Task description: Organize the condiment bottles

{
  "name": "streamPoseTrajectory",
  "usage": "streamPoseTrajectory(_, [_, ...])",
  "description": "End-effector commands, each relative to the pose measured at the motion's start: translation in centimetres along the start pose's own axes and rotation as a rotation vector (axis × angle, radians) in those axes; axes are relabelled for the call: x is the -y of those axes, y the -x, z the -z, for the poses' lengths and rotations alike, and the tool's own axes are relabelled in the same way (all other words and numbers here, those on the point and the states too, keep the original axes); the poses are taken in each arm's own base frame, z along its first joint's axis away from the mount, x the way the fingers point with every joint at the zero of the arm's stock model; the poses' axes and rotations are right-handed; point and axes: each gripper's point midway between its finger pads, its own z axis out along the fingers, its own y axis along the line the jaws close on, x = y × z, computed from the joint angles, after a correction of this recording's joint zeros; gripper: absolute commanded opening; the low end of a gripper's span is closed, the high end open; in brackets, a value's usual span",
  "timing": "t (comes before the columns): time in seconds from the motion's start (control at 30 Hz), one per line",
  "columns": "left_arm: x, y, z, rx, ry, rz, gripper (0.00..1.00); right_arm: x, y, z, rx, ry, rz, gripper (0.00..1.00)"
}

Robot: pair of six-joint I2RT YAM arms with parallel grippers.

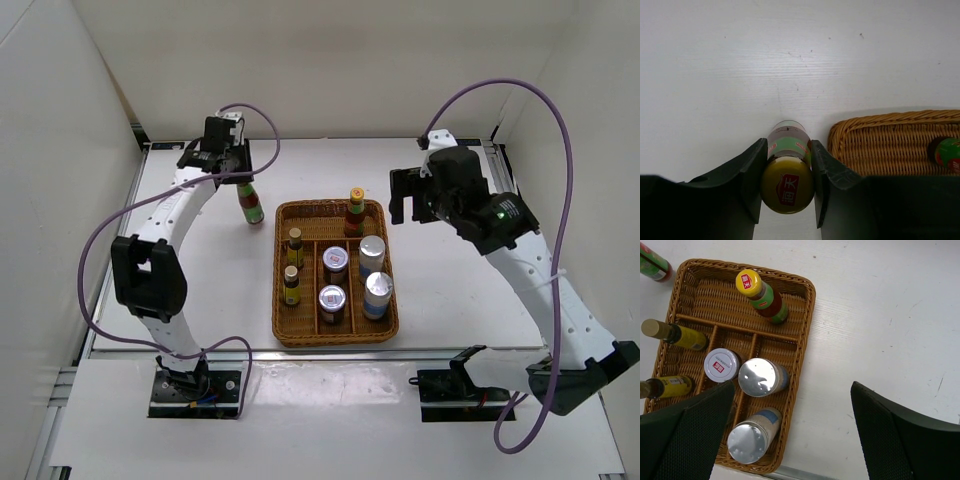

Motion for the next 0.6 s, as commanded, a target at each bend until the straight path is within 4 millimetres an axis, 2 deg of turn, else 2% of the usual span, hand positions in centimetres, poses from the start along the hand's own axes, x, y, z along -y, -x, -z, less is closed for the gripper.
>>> streamPoseTrajectory(0.0, [2.6, 8.3, 6.8, 0.263, -0.068, -0.020, 0.13, 0.8, 0.4, 1.0, 0.037, -0.021, -0.001, 1.00])
streamPoseTrajectory(0.13, [5.9, 10.5, 10.4, 0.347, -0.128, -0.043, 0.11, 1.1, 0.0, 1.2, 0.030, -0.032, 0.010, 1.00])
streamPoseTrajectory(0.2, [8.7, 11.0, 11.9, 0.369, -0.210, -0.058, 0.11, 1.1, -0.3, 1.0, 0.021, -0.034, 0.012, 1.00])
streamPoseTrajectory(0.23, [9.5, 10.6, 11.5, 0.356, -0.223, -0.068, 0.11, 1.4, -0.2, 1.0, 0.021, -0.041, 0.007, 1.00])
streamPoseTrajectory(0.27, [11.2, 10.3, 11.8, 0.354, -0.252, -0.086, 0.11, 1.4, -0.4, 1.0, 0.012, -0.043, 0.009, 1.00])
streamPoseTrajectory(0.3, [11.8, 10.1, 11.9, 0.352, -0.264, -0.093, 0.11, 1.4, -0.4, 1.0, 0.012, -0.043, 0.009, 1.00])
streamPoseTrajectory(0.43, [14.5, 8.2, 10.5, 0.302, -0.299, -0.119, 0.20, 1.7, -0.9, 1.1, 0.004, -0.054, 0.002, 1.00])
streamPoseTrajectory(0.47, [15.1, 7.4, 9.3, 0.274, -0.300, -0.130, 0.21, 1.9, -0.8, 1.1, 0.007, -0.068, 0.002, 1.00])
streamPoseTrajectory(0.5, [16.3, 6.6, 9.0, 0.257, -0.318, -0.147, 0.23, 1.9, -0.7, 1.4, 0.016, -0.066, -0.012, 1.00])
streamPoseTrajectory(0.57, [17.5, 5.2, 7.7, 0.229, -0.309, -0.196, 0.24, 2.1, -0.6, 1.6, 0.031, -0.077, -0.027, 1.00])
